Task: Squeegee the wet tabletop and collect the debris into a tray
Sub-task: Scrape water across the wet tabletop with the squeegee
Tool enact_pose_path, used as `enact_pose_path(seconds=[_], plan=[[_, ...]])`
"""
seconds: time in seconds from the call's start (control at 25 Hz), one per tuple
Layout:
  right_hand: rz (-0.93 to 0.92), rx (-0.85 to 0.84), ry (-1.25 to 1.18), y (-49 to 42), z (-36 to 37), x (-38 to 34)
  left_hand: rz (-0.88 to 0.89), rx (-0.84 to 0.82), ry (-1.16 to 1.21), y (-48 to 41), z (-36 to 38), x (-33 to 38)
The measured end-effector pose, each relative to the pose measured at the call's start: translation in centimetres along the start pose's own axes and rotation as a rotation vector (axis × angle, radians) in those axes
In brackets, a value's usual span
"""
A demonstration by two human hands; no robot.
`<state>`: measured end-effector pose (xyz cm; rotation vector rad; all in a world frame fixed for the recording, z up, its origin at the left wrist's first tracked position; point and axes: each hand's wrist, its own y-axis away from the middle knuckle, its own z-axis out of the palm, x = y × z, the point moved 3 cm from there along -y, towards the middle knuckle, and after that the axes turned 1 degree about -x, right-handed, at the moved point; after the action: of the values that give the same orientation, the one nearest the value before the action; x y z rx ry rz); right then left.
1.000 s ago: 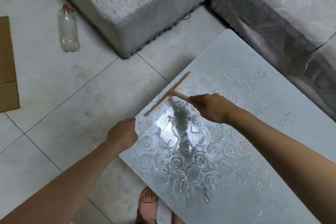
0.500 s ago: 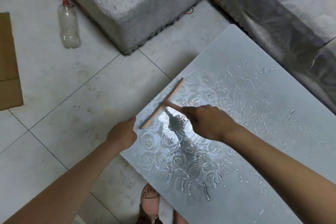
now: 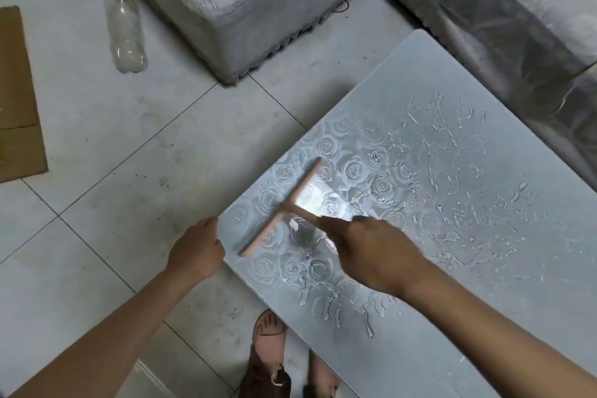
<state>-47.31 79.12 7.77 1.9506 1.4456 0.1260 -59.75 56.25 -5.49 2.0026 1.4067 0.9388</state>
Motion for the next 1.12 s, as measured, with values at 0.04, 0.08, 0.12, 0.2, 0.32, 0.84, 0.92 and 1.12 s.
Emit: enact_pose_path(seconds=[0.04,0.08,0.12,0.2,0.32,0.84,0.92,1.12], plan=[[-0.019,-0.010,0.007,-1.1,0.8,-1.3,-0.029,-0.007,-0.002,0.2,0.2,-0.2],[-0.028,-0.008,0.015,-1.8,1.3,-2.2,-0.047,-0.005,0.002,0.3,0.3,-0.3],[-0.028,0.002,0.029,-2.0,1.7,-2.1,-0.055,0.002,0.012,0.4,0.4,-0.4],[-0.005,0.004,0.058,-0.5,2.2,-0.3,-0.055,0.022,0.048,0.1,0.6,-0.6],[0.082,-0.029,0.102,3.9,1.7,2.8,-0.060,0.004,0.150,0.1,1.0,-1.2],[-0.030,-0.047,0.056,0.6,3.4,-2.7,-0.095,0.084,0.373,0.4,1.0,-2.0],[0.060,-0.055,0.071,3.7,3.1,0.1,-0.073,0.102,0.301,1.1,1.2,-2.0],[0.043,-0.011,0.094,5.1,2.1,-1.8,-0.024,0.098,0.170,2.1,2.1,-1.7]])
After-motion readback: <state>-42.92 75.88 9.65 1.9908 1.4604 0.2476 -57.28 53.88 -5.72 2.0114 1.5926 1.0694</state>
